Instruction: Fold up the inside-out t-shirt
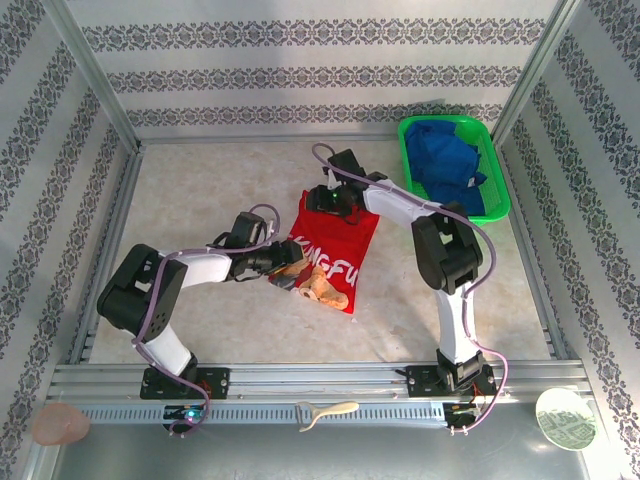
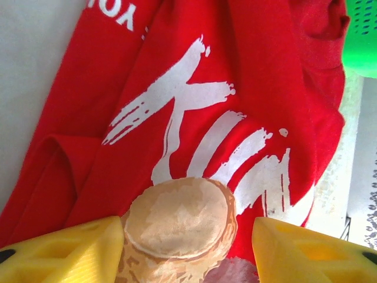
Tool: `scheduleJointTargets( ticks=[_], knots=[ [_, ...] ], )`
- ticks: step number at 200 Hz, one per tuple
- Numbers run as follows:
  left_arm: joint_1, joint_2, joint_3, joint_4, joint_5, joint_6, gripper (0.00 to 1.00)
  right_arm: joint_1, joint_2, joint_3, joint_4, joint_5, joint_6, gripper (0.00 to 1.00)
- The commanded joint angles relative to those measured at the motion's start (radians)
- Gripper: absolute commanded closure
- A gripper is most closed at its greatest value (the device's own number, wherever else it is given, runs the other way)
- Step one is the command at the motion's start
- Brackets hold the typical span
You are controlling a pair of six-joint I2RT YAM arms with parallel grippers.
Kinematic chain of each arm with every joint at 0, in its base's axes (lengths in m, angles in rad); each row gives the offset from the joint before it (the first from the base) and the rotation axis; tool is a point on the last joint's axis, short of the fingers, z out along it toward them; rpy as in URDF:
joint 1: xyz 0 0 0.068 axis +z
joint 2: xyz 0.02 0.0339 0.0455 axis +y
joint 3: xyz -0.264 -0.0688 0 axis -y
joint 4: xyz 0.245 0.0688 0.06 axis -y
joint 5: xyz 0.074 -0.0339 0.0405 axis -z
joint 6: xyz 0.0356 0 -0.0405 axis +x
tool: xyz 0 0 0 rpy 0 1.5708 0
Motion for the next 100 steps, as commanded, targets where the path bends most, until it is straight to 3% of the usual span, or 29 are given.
scheduleJointTargets(
  ticks=[1, 77, 100],
  knots=[
    [-0.001, 0.042, -0.045, 0.096, -0.015, -0.045, 0.4, -0.001, 0.037, 0.061, -0.033, 0.029, 0.01, 0.49],
    [-0.002, 0.043, -0.079, 0.123, 0.0, -0.058, 0.41, 0.003, 0.14, 0.196, -0.101, 0.108, 0.016, 0.51],
    [-0.003, 0.048, -0.088, 0.132, 0.002, -0.062, 0.41, -0.002, 0.162, 0.233, -0.115, 0.12, 0.005, 0.61]
  ],
)
